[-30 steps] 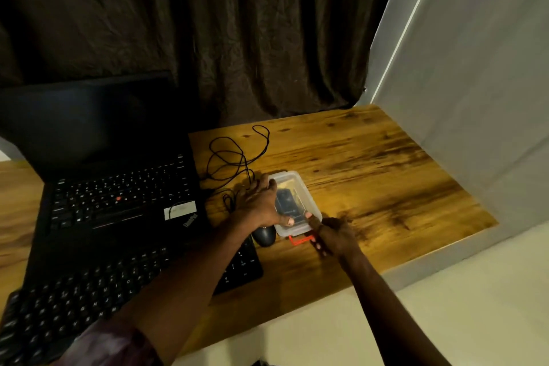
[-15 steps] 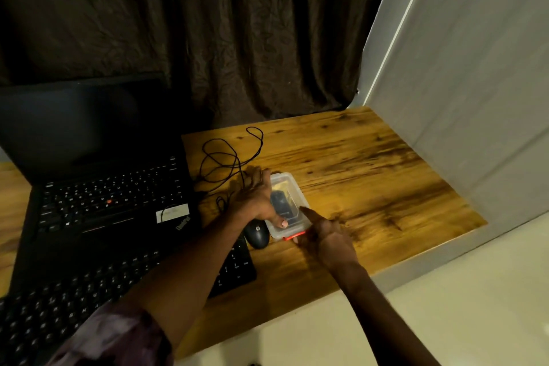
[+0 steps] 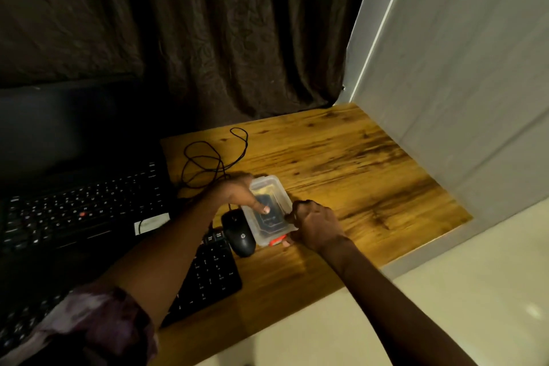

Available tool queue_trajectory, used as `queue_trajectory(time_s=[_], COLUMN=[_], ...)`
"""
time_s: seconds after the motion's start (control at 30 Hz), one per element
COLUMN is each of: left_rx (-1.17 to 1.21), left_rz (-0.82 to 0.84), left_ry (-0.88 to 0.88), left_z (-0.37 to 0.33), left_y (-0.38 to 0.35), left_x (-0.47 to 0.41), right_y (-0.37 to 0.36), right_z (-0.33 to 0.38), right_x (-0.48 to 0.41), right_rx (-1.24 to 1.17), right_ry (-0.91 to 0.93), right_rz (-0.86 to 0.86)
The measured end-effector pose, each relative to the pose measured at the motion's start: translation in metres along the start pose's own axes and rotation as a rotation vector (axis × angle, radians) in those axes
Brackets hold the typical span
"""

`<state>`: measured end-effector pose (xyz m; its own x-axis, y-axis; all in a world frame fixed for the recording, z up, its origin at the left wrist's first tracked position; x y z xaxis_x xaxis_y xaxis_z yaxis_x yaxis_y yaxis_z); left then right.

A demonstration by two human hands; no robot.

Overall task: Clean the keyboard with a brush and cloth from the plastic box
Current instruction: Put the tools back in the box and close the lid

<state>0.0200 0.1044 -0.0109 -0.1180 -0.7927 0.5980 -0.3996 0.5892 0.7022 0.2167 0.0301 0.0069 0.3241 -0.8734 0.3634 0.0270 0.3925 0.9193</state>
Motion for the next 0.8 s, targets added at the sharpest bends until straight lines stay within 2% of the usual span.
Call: queue_trajectory(time_s=[0.1, 0.33, 0.5, 0.6, 0.8], left_rx=[0.153, 0.362, 0.500, 0.579, 0.531], left_rz=[-0.067, -0.057, -0.132, -0.189, -0.356], left_ry=[0.057, 0.127, 0.035, -0.021, -0.079], left_z=[0.010, 0.010, 0.027, 0.020, 0.017], left_y=[0.002, -0.004, -0.016, -0.017, -0.027], left_x=[-0.005, -0.002, -0.023, 0.000, 0.009], right_y=[0.002, 0.003, 0.003, 0.003, 0.001], right_z=[-0.003, -0.002, -0.001, 0.000, -0.003], right_x=[-0.002, -0.004, -0.003, -0.001, 0.002], right_rx=[-0.025, -0.041, -0.062, -0.060, -0.082], right_ry=[-0.005, -0.022, -0.043, -0.051, -0.048], right_rz=[0.006, 0.020, 0.030, 0.028, 0.009])
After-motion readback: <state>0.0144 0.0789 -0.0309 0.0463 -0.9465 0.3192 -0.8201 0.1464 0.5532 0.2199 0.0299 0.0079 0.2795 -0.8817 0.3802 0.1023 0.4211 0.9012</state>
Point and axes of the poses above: each hand's wrist, its own x-axis away from the middle knuckle, its own y-axis out of the back of the hand, z = x × y, the point moved 2 cm from there along -x, towards the middle knuckle, and after that the axes turned 5 degrees about z, right-handed, at the moved point
